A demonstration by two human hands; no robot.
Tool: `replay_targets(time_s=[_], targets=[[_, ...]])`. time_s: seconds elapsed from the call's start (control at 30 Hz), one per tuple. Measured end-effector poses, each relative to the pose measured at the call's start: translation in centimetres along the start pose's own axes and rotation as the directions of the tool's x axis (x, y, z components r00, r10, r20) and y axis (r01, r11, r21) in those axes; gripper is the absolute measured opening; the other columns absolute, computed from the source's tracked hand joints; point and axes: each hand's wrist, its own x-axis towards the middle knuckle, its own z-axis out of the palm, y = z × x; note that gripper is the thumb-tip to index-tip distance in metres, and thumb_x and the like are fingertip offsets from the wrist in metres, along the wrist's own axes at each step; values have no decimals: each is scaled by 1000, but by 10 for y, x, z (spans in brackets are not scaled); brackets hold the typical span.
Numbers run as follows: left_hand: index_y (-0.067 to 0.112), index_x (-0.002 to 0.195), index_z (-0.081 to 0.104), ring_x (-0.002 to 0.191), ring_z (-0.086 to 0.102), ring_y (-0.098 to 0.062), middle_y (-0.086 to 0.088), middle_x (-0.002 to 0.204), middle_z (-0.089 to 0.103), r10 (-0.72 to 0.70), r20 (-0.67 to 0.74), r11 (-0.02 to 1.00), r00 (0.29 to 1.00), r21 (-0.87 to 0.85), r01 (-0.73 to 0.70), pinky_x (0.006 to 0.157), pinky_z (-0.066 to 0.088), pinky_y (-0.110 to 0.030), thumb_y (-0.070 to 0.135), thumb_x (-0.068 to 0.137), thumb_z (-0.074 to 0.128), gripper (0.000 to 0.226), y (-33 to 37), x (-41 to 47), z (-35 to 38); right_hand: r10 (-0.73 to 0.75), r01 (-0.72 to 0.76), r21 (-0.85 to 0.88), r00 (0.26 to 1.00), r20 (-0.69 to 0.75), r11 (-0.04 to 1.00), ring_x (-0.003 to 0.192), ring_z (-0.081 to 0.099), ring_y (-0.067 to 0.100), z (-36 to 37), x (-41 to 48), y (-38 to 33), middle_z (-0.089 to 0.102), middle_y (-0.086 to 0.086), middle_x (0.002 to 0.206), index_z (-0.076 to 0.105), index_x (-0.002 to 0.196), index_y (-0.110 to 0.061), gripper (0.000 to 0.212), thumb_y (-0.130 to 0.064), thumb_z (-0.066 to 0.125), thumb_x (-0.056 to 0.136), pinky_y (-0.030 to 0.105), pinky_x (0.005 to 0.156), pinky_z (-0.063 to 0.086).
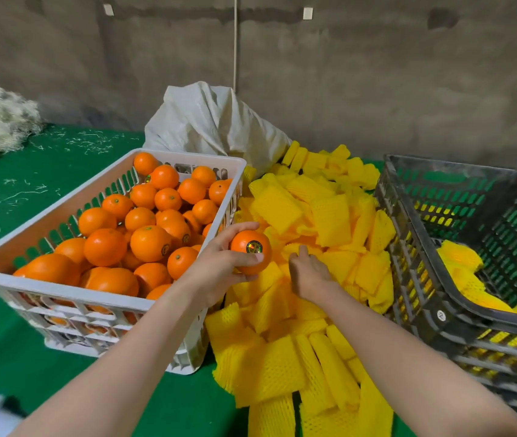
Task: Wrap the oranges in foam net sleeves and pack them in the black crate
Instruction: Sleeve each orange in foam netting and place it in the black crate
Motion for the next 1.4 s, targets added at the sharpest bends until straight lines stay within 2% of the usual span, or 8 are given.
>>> replay_targets(time_s=[0.23,0.37,0.5,0.63,0.87,1.0,1.27,1.4], targets=[[29,115,61,104,54,-32,-3,136,43,-93,35,957,995,-272,99,70,48,-39,25,73,64,43,-2,4,9,83,-84,22,996,42,996,123,45,31,-8,-16,21,45,15,130,50,125,-5,38,-12,51,88,37,95,43],[24,115,49,84,61,-35,-19,138,46,-170,35,905,985,-391,170,63,43,-35,27,69,60,47,-6,6,15,-104,155,225,969,-224,962,115,44,27,-18,-31,35,53,15,116,64,105,-5,25,-18,59,84,27,98,29],[22,108,50,77,62,-35,-19,120,53,-216,45,858,975,-469,211,61,41,-30,27,68,57,41,-9,8,21,25,233,769,951,-308,595,96,49,20,-44,-50,33,58,12,95,67,87,0,5,0,64,83,22,79,32],[18,109,52,76,60,-32,-18,108,54,-249,40,793,968,-565,227,57,46,-28,26,86,47,25,-13,10,25,85,201,971,973,-213,126,71,43,8,-68,-64,24,45,5,71,51,72,-11,29,13,45,87,24,68,32],[9,110,56,90,59,-28,-16,102,64,-255,-17,811,967,-549,204,89,45,-42,14,91,49,21,-15,15,42,-163,74,989,982,-95,-132,53,54,2,-86,-82,8,56,-4,62,52,81,-10,27,9,35,91,17,56,41],[17,110,55,86,66,-26,-11,99,65,-207,-36,787,978,-600,144,64,51,-32,2,93,48,24,-20,14,50,-281,194,976,946,-161,94,59,51,-7,-82,-81,-8,59,-10,68,51,86,-4,22,10,35,92,12,58,39],[20,124,57,93,70,-26,-10,110,70,-140,8,734,990,-670,109,79,55,-40,30,96,48,31,-25,9,53,83,335,824,906,-414,456,59,46,1,-61,-74,-10,50,-10,59,49,83,-37,15,-36,42,96,30,55,34],[26,129,53,110,64,-24,-7,118,68,-6,53,867,999,-497,31,92,52,-40,40,79,59,53,-33,3,56,222,330,743,815,-535,582,57,47,6,-58,-77,-16,48,-11,57,52,91,-30,28,-46,30,90,33,52,29]])
